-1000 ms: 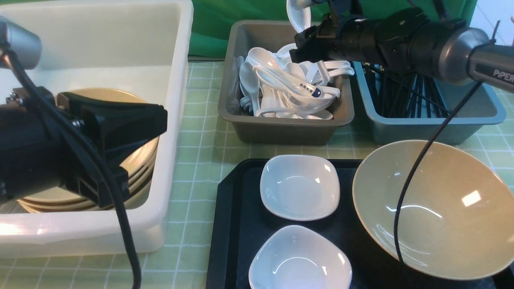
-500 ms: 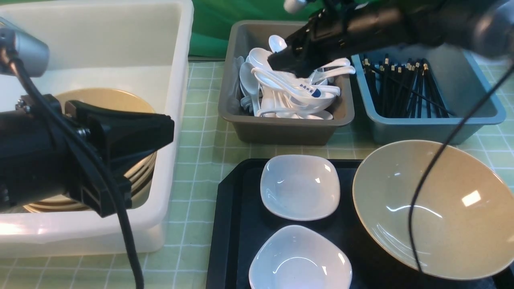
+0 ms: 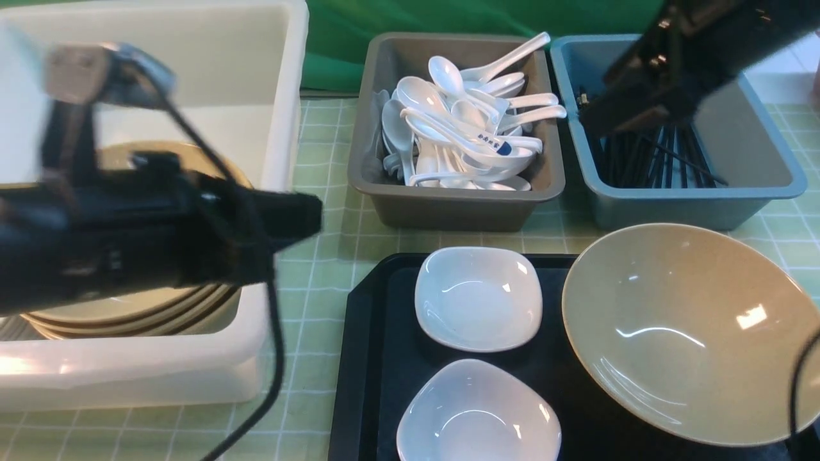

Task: On green table put chopsticks spoon bowls plates into blue grey white boxes.
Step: 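Place the white spoon into the bin of spoons with the right gripper, then grasp the large bowl on the tray by its rim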

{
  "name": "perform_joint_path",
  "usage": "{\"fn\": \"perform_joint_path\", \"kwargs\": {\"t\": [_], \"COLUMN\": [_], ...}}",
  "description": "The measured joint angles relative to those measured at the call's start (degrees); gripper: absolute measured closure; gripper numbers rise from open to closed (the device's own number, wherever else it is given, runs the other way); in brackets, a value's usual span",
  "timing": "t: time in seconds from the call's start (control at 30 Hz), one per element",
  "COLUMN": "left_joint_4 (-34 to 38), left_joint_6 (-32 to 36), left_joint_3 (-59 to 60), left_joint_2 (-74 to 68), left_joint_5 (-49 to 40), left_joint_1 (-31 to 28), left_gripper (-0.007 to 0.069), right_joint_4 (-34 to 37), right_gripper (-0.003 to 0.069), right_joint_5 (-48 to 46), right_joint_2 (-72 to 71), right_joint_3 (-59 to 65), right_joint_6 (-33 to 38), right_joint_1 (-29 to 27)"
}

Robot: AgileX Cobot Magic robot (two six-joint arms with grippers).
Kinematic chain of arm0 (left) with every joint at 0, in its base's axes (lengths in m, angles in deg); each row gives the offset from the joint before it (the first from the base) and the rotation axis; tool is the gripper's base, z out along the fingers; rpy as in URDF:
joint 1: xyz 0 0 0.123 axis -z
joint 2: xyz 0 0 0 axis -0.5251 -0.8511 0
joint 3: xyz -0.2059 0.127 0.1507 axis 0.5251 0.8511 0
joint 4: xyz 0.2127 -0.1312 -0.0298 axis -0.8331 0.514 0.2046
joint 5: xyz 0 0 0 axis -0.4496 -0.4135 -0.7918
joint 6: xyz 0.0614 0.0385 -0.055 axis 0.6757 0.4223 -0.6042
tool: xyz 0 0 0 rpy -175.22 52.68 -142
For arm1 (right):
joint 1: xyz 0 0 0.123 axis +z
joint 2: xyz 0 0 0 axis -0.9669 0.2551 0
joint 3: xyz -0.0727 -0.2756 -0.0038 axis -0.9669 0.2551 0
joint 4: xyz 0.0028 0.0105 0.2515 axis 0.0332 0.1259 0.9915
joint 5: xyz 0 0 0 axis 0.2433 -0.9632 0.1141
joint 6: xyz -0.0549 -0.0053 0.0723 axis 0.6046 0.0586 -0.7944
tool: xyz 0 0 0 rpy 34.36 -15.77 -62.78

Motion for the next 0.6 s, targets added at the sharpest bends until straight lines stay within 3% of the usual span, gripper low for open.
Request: {"fn": "perform_joint_path", "kwargs": {"t": [0.33,0.43,0.6], "left_joint_4": [-0.26,-3.30,-12.94], "left_joint_6": [-0.11,-2.45,-14.07], "left_joint_3": [-8.18,-11.60,-17.26], "left_joint_2": [-12.94,-16.23,-22.94], "left_joint_5": [-6.99,-7.84,-6.36], "left_joint_1": [2.40,6.01,13.89], "left_gripper": [0.0624,0.0618,0.0531], "right_joint_4": [2.00,2.10,2.10], "right_gripper": [0.0190,0.0190,0.0209], "right_joint_5": [9.88,10.52,10.86], "right_joint_2": [-19.02,-23.78,-31.71], "right_joint_3": [25.02,29.82,34.55], "right_joint_6": [-3.12,-3.67,-4.19], "right_joint_1": [-0.07,-0.07,-0.07]}}
